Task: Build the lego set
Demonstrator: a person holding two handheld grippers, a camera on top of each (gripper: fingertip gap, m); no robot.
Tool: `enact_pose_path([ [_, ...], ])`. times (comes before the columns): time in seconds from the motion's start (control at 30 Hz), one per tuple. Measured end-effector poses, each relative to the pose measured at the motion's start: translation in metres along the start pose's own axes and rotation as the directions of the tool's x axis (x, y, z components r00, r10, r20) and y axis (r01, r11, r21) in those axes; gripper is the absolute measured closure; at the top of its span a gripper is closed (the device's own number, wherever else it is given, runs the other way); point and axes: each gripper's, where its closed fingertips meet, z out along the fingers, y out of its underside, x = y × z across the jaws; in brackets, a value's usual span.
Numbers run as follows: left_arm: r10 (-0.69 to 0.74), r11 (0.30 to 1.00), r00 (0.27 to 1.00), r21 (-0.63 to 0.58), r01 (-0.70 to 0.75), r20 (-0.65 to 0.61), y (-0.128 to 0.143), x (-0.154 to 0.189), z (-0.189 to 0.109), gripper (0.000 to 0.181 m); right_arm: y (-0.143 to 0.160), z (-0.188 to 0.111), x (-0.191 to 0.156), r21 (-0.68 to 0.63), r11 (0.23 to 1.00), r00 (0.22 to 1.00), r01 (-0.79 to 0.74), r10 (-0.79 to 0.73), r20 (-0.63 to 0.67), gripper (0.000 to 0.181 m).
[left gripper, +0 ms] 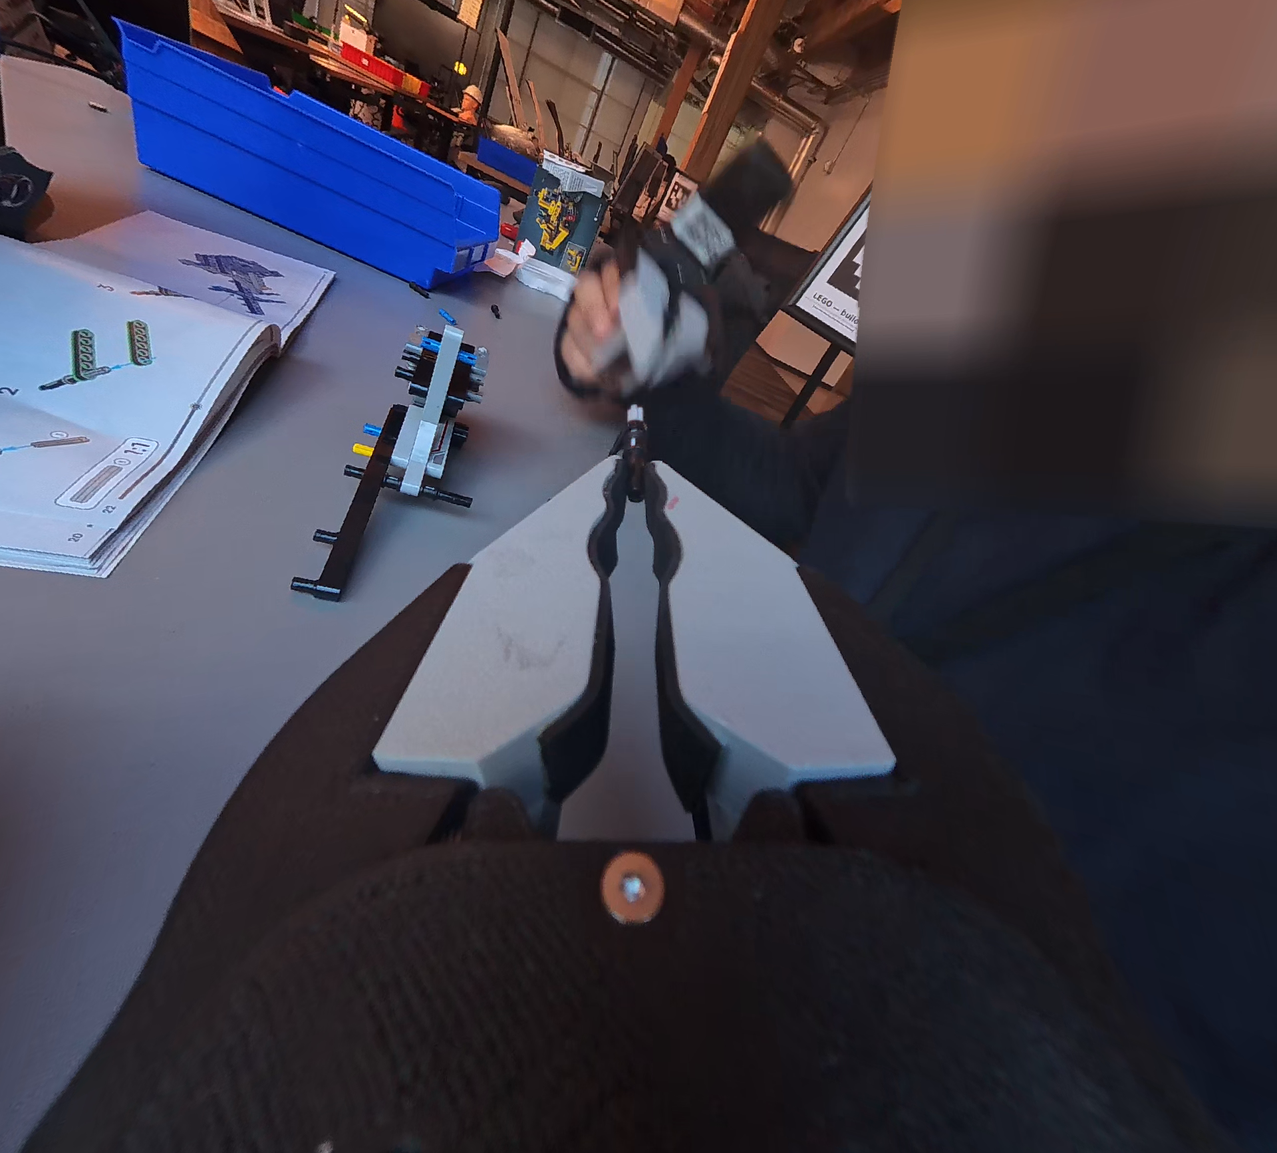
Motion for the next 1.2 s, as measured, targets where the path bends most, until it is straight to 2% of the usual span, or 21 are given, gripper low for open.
enact_pose_path([
  [0.07,0.001,1.000,1.000,0.001,-0.001,0.000,0.000,0.000,0.000,0.178,-0.013,-0.023,0.057,0.032,0.996,0.990,-0.083,0.086,-0.108,0.181],
  [0.1,0.001,1.000,1.000,0.000,-0.001,0.000,0.000,0.000,0.000,0.178,-0.008,-0.031,0.086,0.013,0.991,0.981,-0.131,0.131,-0.142,0.181],
  [0.17,0.000,1.000,1.000,0.001,0.000,0.000,0.000,0.000,0.000,0.178,0.029,-0.039,0.145,-0.098,0.965,0.944,-0.243,0.212,-0.253,0.181],
  [0.23,-0.001,1.000,1.000,0.006,0.001,-0.001,-0.001,0.000,0.000,0.178,0.088,-0.033,0.177,-0.282,0.880,0.904,-0.382,0.293,-0.310,0.181],
  [0.3,-0.005,1.000,1.000,0.007,0.005,-0.003,-0.001,0.000,0.000,0.178,0.126,-0.017,0.183,-0.387,0.816,0.897,-0.429,0.334,-0.290,0.181],
  [0.37,-0.007,1.000,1.000,0.002,0.007,-0.003,0.000,-0.001,0.000,0.178,0.150,-0.005,0.188,-0.461,0.776,0.898,-0.432,0.320,-0.303,0.181],
  [0.5,-0.010,1.000,1.000,0.000,0.010,-0.006,0.000,-0.001,0.001,0.179,0.164,0.013,0.177,-0.558,0.759,0.940,-0.337,0.237,-0.245,0.181],
  [0.63,-0.019,1.000,1.000,-0.010,0.018,-0.008,0.001,-0.001,0.002,0.179,0.166,0.016,0.172,-0.565,0.781,0.961,-0.266,0.166,-0.223,0.181],
  [0.87,-0.026,0.999,1.000,-0.026,0.026,-0.008,0.003,-0.002,0.004,0.179,0.166,0.015,0.169,-0.506,0.786,0.935,-0.355,0.289,-0.207,0.181],
  [1.2,-0.005,1.000,1.000,-0.009,0.005,-0.006,0.001,0.000,0.002,0.179,0.164,0.015,0.166,-0.511,0.801,0.951,-0.310,0.249,-0.185,0.181],
])
